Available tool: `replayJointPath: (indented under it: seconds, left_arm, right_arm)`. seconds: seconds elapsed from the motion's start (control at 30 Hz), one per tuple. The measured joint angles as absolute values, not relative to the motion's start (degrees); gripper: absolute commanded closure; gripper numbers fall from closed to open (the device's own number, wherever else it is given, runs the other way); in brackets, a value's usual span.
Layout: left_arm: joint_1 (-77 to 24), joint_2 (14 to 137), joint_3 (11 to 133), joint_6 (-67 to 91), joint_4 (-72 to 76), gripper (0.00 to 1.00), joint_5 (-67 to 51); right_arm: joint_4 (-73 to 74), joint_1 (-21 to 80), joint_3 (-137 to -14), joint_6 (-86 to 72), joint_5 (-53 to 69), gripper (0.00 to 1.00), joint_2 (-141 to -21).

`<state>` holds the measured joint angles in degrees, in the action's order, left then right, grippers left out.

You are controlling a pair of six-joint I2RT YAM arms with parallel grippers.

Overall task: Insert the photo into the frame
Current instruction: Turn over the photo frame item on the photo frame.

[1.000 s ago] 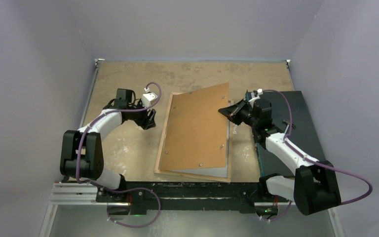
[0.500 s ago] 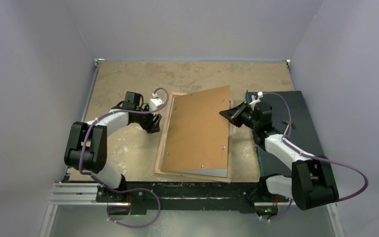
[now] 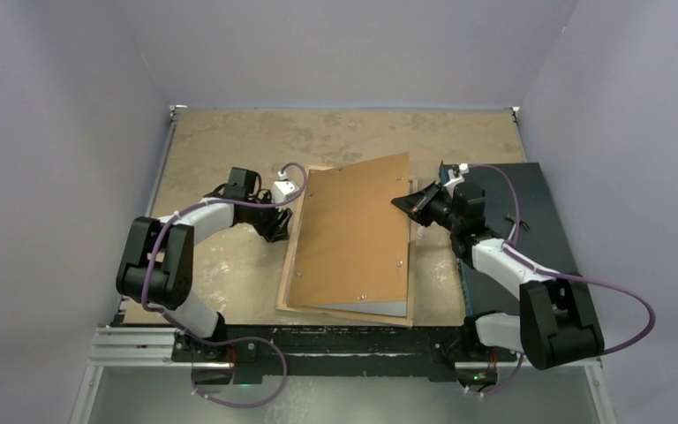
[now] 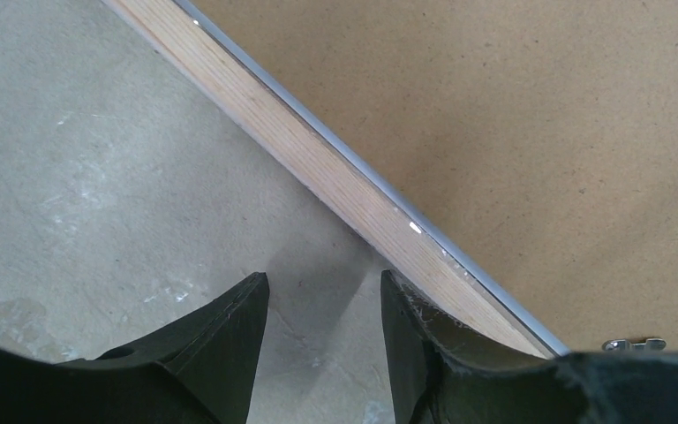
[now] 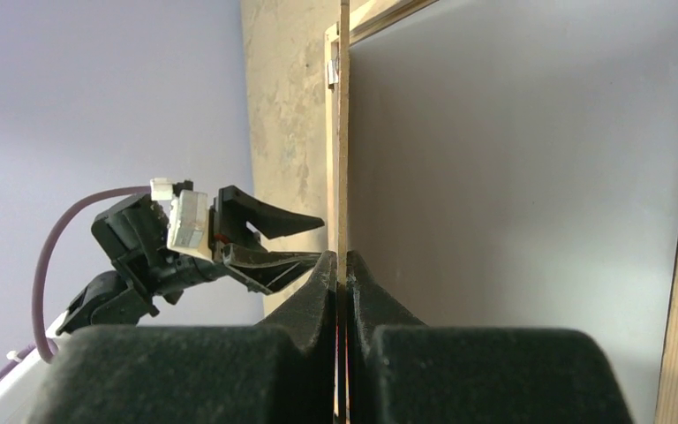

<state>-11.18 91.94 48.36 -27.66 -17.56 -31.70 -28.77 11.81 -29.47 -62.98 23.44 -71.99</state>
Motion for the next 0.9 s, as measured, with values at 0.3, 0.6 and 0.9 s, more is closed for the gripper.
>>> replayJointPath:
  seconds: [0.3,0.6,0.9]
  left_arm:
    - [-12.1,91.9,47.7,-28.3,-17.6,0.56,-31.7]
    - [-12.4,91.9,46.8,-29.1,-17.5,0.58,-31.8]
    - [-12.7,91.9,46.8,-29.7,-17.5,0.58,-31.7]
  right_arm:
    - [-31.5,11.6,-27.0,-63.1,22.0,1.0,-71.9]
    - [-34.7,11.6,-25.2,-63.2,21.0,1.0,-71.9]
    - [-38.5,11.6,-23.2,-64.3,20.1,1.0,-72.0]
